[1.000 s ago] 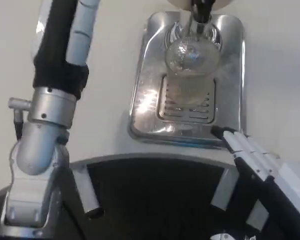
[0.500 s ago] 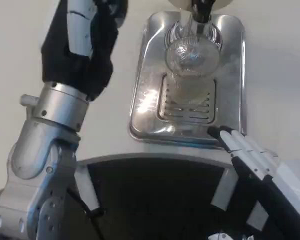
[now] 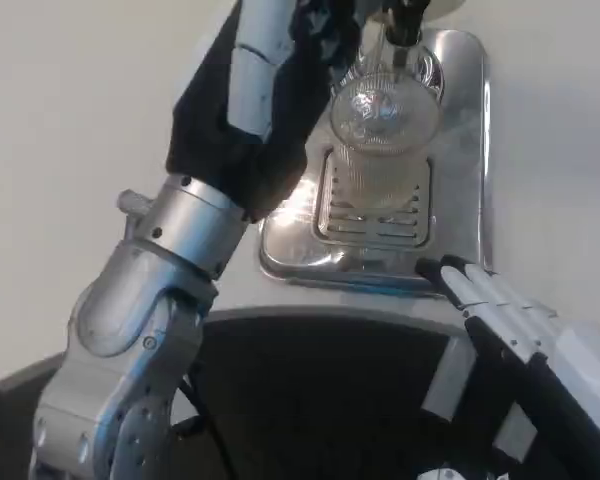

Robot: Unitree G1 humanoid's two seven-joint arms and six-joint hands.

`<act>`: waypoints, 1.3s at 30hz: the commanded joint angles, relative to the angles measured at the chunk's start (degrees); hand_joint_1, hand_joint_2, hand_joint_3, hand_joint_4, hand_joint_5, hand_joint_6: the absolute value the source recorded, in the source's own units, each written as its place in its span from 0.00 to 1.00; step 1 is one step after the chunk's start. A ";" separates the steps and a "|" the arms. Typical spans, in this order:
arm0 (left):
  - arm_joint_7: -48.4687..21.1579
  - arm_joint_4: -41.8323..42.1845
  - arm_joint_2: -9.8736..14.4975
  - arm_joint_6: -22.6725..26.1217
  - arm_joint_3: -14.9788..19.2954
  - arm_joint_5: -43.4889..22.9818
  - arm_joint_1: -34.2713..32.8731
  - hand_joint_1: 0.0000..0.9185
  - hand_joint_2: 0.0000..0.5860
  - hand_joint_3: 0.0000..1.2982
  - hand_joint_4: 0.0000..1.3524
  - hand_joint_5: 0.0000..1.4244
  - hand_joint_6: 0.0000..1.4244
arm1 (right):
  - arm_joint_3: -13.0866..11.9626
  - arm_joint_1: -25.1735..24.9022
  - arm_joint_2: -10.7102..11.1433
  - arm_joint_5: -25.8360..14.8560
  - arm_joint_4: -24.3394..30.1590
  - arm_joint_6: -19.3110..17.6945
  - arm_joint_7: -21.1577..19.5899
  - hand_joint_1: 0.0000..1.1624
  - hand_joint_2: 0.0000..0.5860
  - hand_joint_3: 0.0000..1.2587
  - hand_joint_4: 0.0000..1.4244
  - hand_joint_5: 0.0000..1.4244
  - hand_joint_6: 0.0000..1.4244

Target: Grasp the cup under the faucet to collect the drink, then remove the cup.

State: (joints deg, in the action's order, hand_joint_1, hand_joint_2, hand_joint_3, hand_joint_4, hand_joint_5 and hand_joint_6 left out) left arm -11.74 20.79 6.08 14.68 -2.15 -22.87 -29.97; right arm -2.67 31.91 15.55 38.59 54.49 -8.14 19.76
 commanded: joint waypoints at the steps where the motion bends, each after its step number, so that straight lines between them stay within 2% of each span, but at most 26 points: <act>1: -1.63 -0.51 -0.28 0.00 -1.31 0.97 -1.04 0.00 0.27 0.00 0.00 0.00 0.00 | -0.27 1.59 -0.34 -0.42 0.20 -0.49 -0.83 0.57 0.53 0.04 0.00 0.02 0.07; 13: -3.77 -0.86 0.55 0.62 -3.61 3.10 -0.92 0.00 0.26 0.00 0.00 0.00 0.00 | -0.73 1.68 -0.21 -0.89 -0.16 -0.49 -1.09 0.56 0.54 0.04 0.00 0.02 0.07; 17: -4.54 -1.26 1.69 0.25 -4.58 4.99 -0.91 0.00 0.26 0.00 0.00 0.00 0.00 | -0.84 1.91 -0.26 -1.02 -0.32 -0.49 -1.21 0.55 0.54 0.04 0.00 0.02 0.07; 19: -5.90 -1.82 4.65 -1.84 -6.35 9.73 -1.99 0.00 0.27 0.00 0.00 0.00 0.00 | -0.75 2.00 -0.34 -0.94 -0.30 -0.45 -1.25 0.54 0.54 0.04 0.00 0.02 0.07; 26: -9.60 -3.23 12.46 -7.39 -11.64 24.79 -5.12 0.00 0.30 0.00 0.00 0.00 0.00 | -0.04 1.83 -1.97 0.17 0.67 0.27 -1.52 0.47 0.56 0.04 0.00 0.02 0.04; 29: -10.65 -3.21 15.11 -8.54 -13.53 30.49 -6.32 0.00 0.31 0.00 0.00 0.00 0.00 | 0.14 1.85 -2.46 0.50 0.56 0.45 -1.38 0.46 0.54 0.04 0.00 0.02 0.04; 36: -11.50 -2.80 18.52 -10.29 -16.39 41.50 -7.66 0.00 0.31 0.00 0.00 0.00 0.00 | -0.09 2.25 -2.79 0.38 0.32 0.52 -1.42 0.44 0.55 0.04 0.00 0.02 0.04; 39: -11.61 -2.46 18.97 -10.60 -16.94 44.74 -7.86 0.00 0.31 0.00 0.00 0.00 0.00 | -0.04 2.20 -2.89 0.31 0.26 0.64 -1.31 0.44 0.55 0.04 0.00 0.02 0.04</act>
State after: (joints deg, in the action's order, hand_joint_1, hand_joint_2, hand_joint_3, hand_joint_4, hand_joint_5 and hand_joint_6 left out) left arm -20.38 19.03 24.02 3.66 -16.91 19.20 -38.88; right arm -2.72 33.39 12.99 39.00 54.42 -7.83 18.94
